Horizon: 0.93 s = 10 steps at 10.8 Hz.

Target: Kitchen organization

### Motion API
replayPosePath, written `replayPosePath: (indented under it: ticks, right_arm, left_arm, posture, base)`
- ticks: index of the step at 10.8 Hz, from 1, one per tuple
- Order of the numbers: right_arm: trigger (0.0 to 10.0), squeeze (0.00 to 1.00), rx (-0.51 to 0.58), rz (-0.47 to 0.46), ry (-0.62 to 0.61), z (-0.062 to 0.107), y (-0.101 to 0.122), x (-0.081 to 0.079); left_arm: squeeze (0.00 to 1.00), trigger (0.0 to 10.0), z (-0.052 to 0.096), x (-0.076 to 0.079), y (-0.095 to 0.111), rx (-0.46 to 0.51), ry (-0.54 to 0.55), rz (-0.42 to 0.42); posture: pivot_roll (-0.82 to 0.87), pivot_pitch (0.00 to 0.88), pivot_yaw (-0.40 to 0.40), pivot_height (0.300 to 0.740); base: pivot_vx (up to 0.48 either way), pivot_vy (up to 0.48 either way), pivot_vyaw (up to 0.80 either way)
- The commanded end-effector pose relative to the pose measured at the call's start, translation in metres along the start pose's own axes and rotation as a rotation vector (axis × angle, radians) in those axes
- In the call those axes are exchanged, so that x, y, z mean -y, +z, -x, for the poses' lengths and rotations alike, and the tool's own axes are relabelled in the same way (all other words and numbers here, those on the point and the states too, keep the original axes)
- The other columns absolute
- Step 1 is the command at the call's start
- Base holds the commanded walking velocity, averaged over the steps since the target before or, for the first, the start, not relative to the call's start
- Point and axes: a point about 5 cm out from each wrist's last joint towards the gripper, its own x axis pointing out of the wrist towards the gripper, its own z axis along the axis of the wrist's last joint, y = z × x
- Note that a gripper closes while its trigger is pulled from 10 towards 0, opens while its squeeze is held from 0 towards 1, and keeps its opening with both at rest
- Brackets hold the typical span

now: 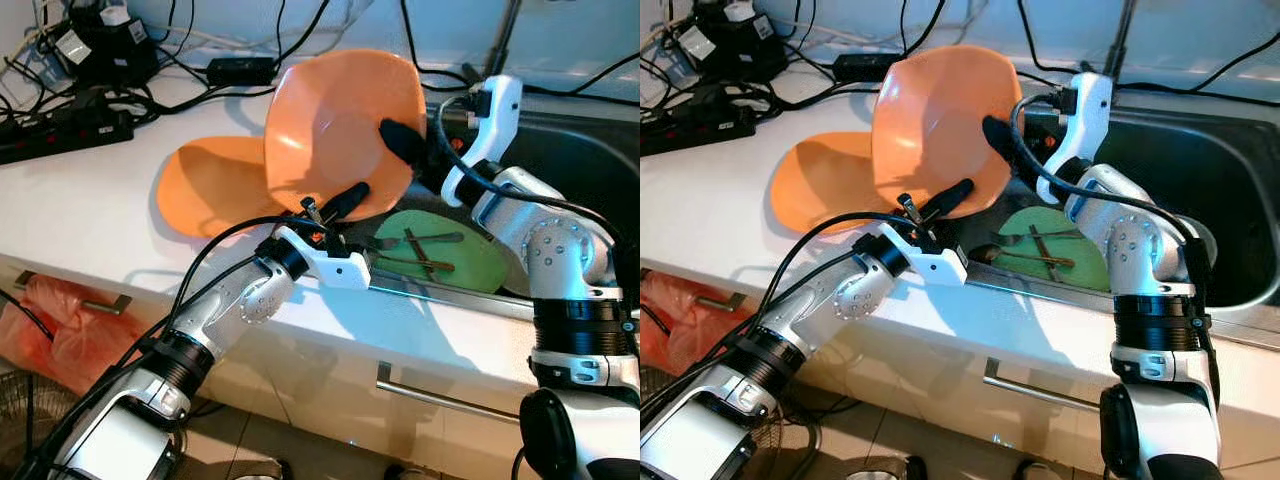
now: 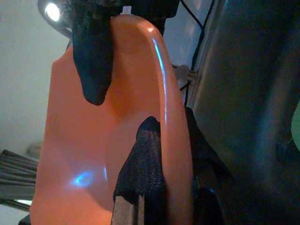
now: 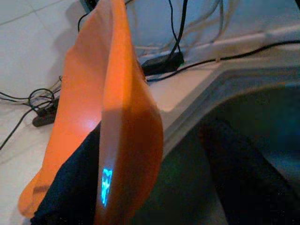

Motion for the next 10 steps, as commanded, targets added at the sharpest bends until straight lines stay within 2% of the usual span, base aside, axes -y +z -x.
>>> replayPosePath:
  ticks: [1,10]
  right_arm:
    - [0.0,0.0,-0.094,-0.03,-0.074,0.0017,-0.0159,0.0136]
    - [0.0,0.0,-0.144,-0.029,-0.08,0.008,-0.0204,0.0197]
  left_arm:
    - [0.0,0.0,0.0138,0.0429,0.0229,0.096,-0.166,0.043]
    - [0.0,0.0,0.0128,0.0426,0.0213,0.101,-0.179,0.02]
  posture:
    - [0.05,0.125,0.066,0.74]
    - [0.04,0.124,0.063,0.74]
  base:
    - [0.0,0.0,0.0]
    - [0.0,0.0,0.0]
